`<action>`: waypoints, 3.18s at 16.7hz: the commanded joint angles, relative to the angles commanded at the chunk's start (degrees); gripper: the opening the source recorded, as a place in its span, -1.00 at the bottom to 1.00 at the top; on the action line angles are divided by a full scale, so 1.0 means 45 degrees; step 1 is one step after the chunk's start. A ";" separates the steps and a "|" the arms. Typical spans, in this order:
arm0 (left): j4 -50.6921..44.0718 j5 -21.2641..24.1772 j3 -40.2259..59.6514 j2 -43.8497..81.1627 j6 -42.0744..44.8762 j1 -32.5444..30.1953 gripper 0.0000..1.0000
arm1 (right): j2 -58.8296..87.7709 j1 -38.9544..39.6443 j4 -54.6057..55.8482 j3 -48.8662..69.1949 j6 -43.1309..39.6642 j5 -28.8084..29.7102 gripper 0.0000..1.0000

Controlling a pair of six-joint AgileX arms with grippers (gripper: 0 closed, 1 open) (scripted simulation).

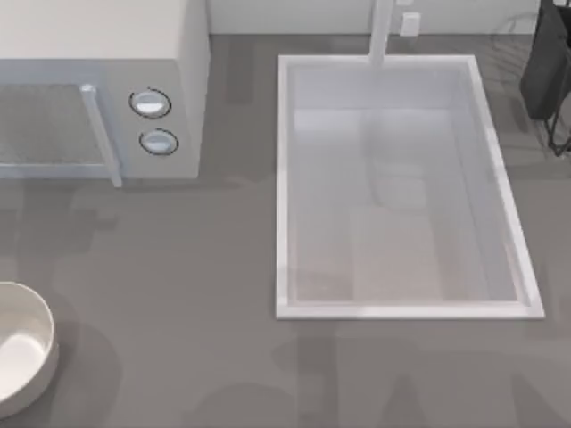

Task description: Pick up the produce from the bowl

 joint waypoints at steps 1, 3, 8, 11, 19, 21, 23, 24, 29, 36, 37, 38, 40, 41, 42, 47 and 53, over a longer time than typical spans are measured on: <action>0.0030 -0.0007 -0.0035 0.0037 0.0025 0.0058 -1.00 | 0.0000 0.0000 0.0000 0.0000 0.0000 0.0000 1.00; 0.0127 -0.0014 -0.0095 0.0127 -0.0162 -0.0130 -1.00 | 0.0000 0.0000 0.0000 0.0000 0.0000 0.0000 1.00; 0.1521 -0.0096 -0.1079 0.0870 -0.2878 -0.2851 -1.00 | 0.0000 0.0000 0.0000 0.0000 0.0000 0.0000 1.00; 0.2810 -0.0164 -0.2018 0.1378 -0.5562 -0.5541 -1.00 | 0.0000 0.0000 0.0000 0.0000 0.0000 0.0000 1.00; 0.4890 -0.0268 -0.3586 0.1969 -0.8714 -0.8693 -1.00 | 0.0000 0.0000 0.0000 0.0000 0.0000 0.0000 1.00; 0.4857 -0.0257 -0.3551 0.1922 -0.8677 -0.8643 -1.00 | 0.0000 0.0000 0.0000 0.0000 0.0000 0.0000 1.00; 0.5045 -0.0257 -0.3744 0.1982 -0.8677 -0.8644 -1.00 | 0.0000 0.0000 0.0000 0.0000 0.0000 0.0000 1.00; 0.5332 -0.0258 -0.4027 0.2049 -0.8673 -0.8642 -1.00 | 0.0000 0.0000 0.0000 0.0000 0.0000 0.0000 1.00; 0.8529 -0.0263 -0.6358 0.2599 -0.8648 -0.8633 -1.00 | 0.0000 0.0000 0.0000 0.0000 0.0000 0.0000 1.00; 1.0469 -0.0267 -0.8090 0.3044 -0.8636 -0.8632 -1.00 | 0.0000 0.0000 0.0000 0.0000 0.0000 0.0000 1.00; 1.0469 -0.0267 -0.8090 0.3044 -0.8636 -0.8632 -1.00 | 0.0000 0.0000 0.0000 0.0000 0.0000 0.0000 1.00; 1.0469 -0.0267 -0.8090 0.3044 -0.8636 -0.8632 -1.00 | 0.0000 0.0000 0.0000 0.0000 0.0000 0.0000 1.00; 1.0469 -0.0267 -0.8090 0.3044 -0.8636 -0.8632 -0.70 | 0.0000 0.0000 0.0000 0.0000 0.0000 0.0000 1.00; 1.0469 -0.0267 -0.8090 0.3044 -0.8636 -0.8632 -0.55 | 0.0000 0.0000 0.0000 0.0000 0.0000 0.0000 1.00; 1.0469 -0.0267 -0.8090 0.3044 -0.8636 -0.8632 -0.40 | 0.0000 0.0000 0.0000 0.0000 0.0000 0.0000 1.00; 1.0469 -0.0267 -0.8090 0.3044 -0.8636 -0.8632 0.36 | 0.0000 0.0000 0.0000 0.0000 0.0000 0.0000 1.00; 1.0469 -0.0267 -0.8090 0.3044 -0.8636 -0.8632 1.00 | 0.0000 0.0000 0.0000 0.0000 0.0000 0.0000 1.00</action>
